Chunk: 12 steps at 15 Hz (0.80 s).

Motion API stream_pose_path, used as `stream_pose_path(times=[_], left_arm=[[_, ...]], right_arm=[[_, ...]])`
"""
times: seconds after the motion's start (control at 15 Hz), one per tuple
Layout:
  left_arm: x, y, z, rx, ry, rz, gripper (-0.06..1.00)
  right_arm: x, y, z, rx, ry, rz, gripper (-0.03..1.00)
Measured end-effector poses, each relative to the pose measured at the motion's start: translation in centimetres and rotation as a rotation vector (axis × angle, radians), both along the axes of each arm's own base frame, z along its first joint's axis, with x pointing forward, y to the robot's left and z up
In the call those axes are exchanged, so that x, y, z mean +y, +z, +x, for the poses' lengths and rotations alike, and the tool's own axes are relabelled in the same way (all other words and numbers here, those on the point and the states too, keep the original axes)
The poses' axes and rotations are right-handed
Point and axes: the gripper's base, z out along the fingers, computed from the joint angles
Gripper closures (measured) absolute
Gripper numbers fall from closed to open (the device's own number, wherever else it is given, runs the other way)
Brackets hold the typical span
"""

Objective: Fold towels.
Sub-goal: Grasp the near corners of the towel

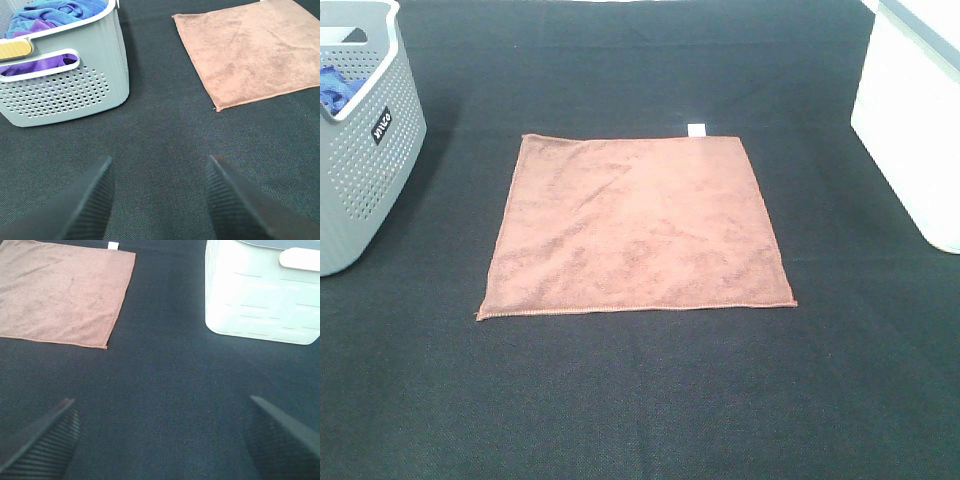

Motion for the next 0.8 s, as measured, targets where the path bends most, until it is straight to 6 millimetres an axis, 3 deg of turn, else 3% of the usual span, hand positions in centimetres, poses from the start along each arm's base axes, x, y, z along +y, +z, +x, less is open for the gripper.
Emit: stream_pose_path(times=[0.8], left_arm=[[0.00, 0.00, 0.00, 0.000, 0.000, 0.000, 0.41]], right_arm=[[0.00, 0.00, 0.00, 0.000, 0.000, 0.000, 0.13]])
